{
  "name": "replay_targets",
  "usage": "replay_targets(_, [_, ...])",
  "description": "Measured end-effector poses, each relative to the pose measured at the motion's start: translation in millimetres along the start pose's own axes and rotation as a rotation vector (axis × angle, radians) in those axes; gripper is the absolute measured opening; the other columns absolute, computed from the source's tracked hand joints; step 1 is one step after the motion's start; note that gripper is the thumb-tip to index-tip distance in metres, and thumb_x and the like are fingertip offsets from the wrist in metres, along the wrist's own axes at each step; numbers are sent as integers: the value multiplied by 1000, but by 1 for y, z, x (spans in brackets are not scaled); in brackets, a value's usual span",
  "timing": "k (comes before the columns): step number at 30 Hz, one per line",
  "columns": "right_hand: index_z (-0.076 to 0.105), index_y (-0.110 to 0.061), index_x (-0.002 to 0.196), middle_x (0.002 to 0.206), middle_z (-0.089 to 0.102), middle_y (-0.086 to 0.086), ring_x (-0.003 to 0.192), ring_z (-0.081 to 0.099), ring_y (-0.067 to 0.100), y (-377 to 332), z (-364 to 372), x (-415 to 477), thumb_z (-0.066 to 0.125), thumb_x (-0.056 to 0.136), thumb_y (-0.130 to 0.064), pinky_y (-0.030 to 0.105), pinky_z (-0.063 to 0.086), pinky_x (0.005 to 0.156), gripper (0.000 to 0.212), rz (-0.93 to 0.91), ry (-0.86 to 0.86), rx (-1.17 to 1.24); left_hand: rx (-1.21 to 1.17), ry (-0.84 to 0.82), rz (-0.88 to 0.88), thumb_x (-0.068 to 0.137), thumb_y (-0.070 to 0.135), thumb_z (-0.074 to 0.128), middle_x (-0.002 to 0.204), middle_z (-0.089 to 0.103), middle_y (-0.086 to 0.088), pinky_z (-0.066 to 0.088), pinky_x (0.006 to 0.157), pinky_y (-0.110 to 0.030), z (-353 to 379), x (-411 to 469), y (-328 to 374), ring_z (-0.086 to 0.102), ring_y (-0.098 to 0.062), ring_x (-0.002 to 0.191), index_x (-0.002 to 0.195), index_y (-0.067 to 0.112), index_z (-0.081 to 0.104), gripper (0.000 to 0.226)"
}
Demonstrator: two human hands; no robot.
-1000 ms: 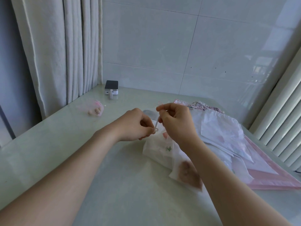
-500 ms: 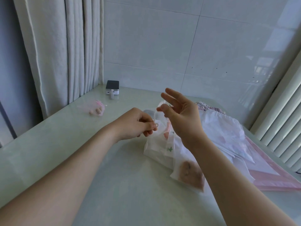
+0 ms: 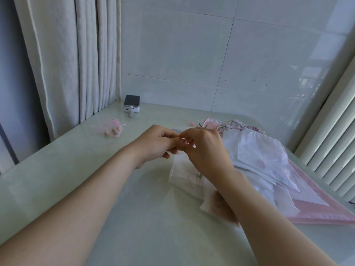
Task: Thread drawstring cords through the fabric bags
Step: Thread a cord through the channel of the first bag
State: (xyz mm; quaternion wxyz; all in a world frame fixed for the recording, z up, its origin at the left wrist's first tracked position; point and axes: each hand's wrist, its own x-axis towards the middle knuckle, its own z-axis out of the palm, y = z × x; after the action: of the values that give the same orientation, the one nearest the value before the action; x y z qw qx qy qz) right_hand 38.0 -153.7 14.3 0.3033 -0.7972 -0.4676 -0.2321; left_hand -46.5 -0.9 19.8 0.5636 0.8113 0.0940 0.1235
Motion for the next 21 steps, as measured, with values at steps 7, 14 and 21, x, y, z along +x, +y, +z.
replay_targets(7, [77, -16, 89, 83, 59, 5, 70, 60, 29, 2, 3, 3, 70, 85, 3, 45, 54, 61, 20, -63, -71, -207, -147, -23, -59, 101, 7, 64, 78, 74, -2, 46, 57, -19, 7, -1, 7, 64, -12, 68, 88, 8, 80, 20])
replay_targets(14, [79, -12, 91, 86, 62, 10, 76, 60, 31, 3, 0, 1, 67, 79, 4, 34, 46, 63, 24, -58, -89, -267, -234, 38, -77, 91, -5, 65, 93, 70, -11, 45, 68, -25, 9, 2, 9, 65, -18, 77, 101, 1, 77, 17])
replay_targets(21, [77, -16, 69, 44, 51, -9, 51, 50, 14, -3, -9, 6, 70, 89, -13, 18, 42, 52, 21, 344, -54, 219, 48, 329, 163, 83, 11, 87, 101, 77, 1, 62, 85, -38, 6, 3, 1, 78, -15, 84, 93, 24, 64, 28])
